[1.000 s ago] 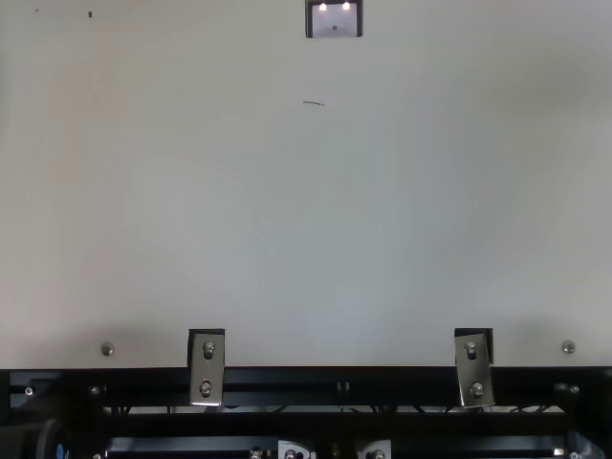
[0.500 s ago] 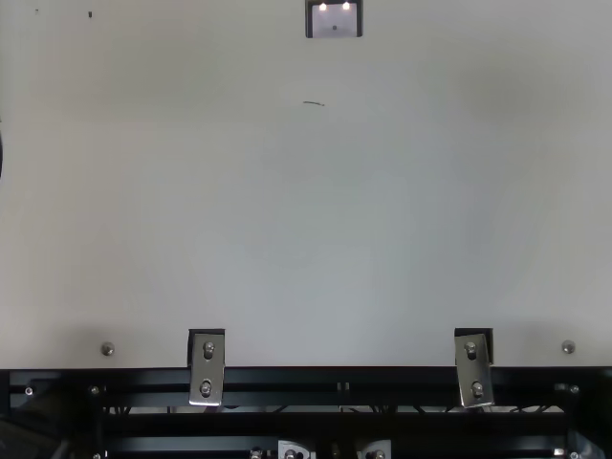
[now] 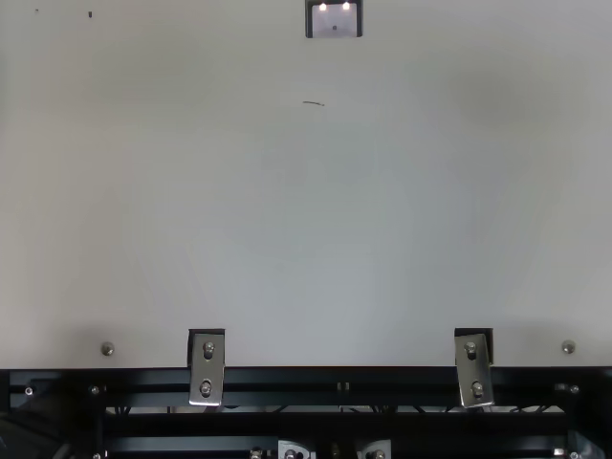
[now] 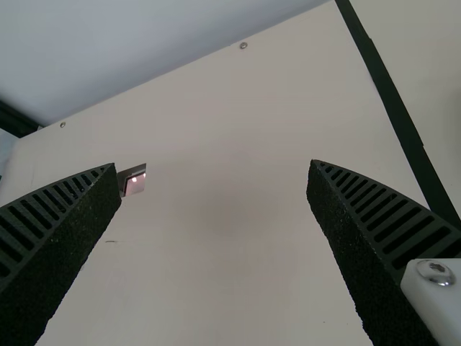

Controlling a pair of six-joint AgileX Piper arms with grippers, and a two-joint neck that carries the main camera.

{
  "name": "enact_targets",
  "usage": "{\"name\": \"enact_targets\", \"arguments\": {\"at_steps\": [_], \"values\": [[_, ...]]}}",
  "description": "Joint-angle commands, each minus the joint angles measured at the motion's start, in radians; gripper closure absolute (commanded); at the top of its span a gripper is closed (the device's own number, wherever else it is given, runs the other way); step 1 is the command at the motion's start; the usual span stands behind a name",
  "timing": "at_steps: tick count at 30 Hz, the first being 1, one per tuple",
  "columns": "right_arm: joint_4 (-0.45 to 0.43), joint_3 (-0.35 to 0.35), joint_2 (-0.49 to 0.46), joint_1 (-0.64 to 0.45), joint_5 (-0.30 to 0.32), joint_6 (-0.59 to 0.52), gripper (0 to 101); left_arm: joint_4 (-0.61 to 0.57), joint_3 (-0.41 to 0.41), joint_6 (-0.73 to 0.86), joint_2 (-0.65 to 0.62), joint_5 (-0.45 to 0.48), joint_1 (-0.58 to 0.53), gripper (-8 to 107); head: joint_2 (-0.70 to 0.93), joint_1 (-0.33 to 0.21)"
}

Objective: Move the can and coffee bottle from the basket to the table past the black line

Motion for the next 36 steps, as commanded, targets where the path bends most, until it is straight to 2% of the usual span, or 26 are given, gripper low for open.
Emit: {"name": "enact_targets", "arguments": {"at_steps": [1, 4, 15, 23, 29, 36], "values": [[0.000, 0.000, 0.000, 0.000, 0.000, 0.000, 0, 0.000, 0.000, 0.000, 0.000, 0.000, 0.000, 9, 0.049, -0.015], [0.000, 0.000, 0.000, 0.000, 0.000, 0.000, 0, 0.000, 0.000, 0.000, 0.000, 0.000, 0.000, 9, 0.126, -0.015], [0.000, 0.000, 0.000, 0.000, 0.000, 0.000, 0, 0.000, 0.000, 0.000, 0.000, 0.000, 0.000, 9, 0.126, -0.015], [0.011, 0.011, -0.022, 0.049, -0.027, -0.003, 0, -0.083, 0.006, 0.036, -0.028, -0.022, 0.029, 9, 0.126, -0.015], [0.045, 0.058, -0.066, 0.122, -0.093, -0.054, 0, -0.132, 0.077, 0.074, -0.119, -0.032, 0.009, 9, 0.126, -0.015], [0.086, 0.142, -0.125, 0.194, -0.182, -0.135, 0, -0.204, 0.217, 0.114, -0.227, -0.044, 0.023, 9, 0.126, -0.015]]}}
